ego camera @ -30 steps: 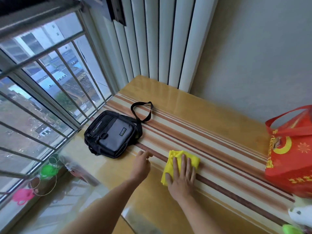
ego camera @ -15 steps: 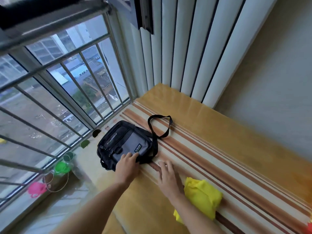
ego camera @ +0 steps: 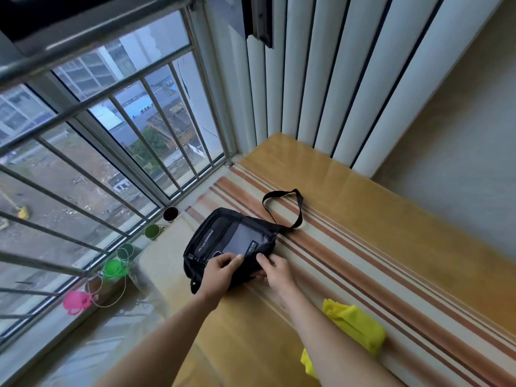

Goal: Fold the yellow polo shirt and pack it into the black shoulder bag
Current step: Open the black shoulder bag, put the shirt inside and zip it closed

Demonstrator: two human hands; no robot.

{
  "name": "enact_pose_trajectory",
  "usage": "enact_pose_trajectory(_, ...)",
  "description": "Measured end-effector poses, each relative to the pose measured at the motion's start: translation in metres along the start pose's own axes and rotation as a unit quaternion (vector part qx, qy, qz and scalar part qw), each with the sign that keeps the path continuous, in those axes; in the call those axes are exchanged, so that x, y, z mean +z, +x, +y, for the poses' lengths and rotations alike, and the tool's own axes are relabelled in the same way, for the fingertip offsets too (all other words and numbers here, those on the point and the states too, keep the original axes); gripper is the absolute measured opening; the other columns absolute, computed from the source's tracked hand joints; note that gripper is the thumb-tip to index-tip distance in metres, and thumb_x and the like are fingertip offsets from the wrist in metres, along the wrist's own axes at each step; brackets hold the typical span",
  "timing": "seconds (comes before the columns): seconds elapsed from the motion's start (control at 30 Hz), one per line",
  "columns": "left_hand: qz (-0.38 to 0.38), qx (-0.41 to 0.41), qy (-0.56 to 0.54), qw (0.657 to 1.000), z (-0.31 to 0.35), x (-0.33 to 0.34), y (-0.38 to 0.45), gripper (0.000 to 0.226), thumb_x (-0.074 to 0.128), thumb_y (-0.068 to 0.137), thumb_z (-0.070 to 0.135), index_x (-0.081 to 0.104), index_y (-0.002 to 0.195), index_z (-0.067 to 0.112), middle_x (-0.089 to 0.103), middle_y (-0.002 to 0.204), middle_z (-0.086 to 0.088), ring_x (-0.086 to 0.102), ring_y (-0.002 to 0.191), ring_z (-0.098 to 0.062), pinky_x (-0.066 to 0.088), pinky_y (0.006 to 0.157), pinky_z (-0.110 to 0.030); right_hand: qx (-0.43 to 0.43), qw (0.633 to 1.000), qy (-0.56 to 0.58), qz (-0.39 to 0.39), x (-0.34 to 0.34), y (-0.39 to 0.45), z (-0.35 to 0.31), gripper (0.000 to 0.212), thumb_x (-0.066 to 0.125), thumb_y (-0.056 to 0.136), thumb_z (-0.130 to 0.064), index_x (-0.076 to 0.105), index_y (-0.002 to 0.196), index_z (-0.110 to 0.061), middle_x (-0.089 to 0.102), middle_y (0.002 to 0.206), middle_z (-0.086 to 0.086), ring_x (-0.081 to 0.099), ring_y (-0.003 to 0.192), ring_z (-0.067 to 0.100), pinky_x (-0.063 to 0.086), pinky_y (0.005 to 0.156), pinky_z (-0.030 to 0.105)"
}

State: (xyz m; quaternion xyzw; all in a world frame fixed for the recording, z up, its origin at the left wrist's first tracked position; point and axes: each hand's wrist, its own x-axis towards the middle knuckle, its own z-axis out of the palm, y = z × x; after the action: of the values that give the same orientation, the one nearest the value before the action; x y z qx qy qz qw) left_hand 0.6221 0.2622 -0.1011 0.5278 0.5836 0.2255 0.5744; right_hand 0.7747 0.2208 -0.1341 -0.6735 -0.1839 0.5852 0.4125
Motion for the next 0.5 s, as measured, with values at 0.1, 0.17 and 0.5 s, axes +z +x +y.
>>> enact_pose_trajectory(0.1,0.034,0.046,0.11,0.992,-0.012,-0.005,0.003,0.023,0.055,0.094,0.013,0.075,0.093,0.024,0.071,0.095,0.006,0.065,0.094,-0.008,0.05,0.089,-0.029,0.016,0.999,-0.05,-0.003,-0.011,0.031,0.038,0.025,0.057,0.091,-0.036,0.069,0.087,-0.014,0.075,0.093,0.011,0.071,0.094,0.033,0.057,0.089,0.054)
enact_pose_trajectory(0.17,0.051,0.129,0.262,0.955,-0.022,-0.014,0.001,0.038,0.051,0.083,-0.001,0.07,0.105,0.023,0.061,0.105,0.01,0.057,0.103,-0.01,0.048,0.092,-0.029,0.037,0.997,-0.062,-0.01,-0.013,0.032,0.041,0.02,0.053,0.095,-0.026,0.066,0.088,-0.014,0.073,0.099,0.013,0.068,0.101,0.036,0.054,0.093,0.052)
enact_pose_trajectory(0.5,0.225,-0.088,0.177,0.954,-0.055,-0.036,-0.018,0.032,0.065,0.087,0.016,0.06,0.117,0.006,0.06,0.111,-0.013,0.058,0.1,-0.027,0.047,0.095,-0.038,0.097,0.991,-0.002,0.092,-0.004,-0.006,0.009,0.05,0.036,0.104,-0.018,0.031,0.151,-0.002,0.034,0.157,0.017,0.036,0.142,0.034,0.032,0.114,0.042)
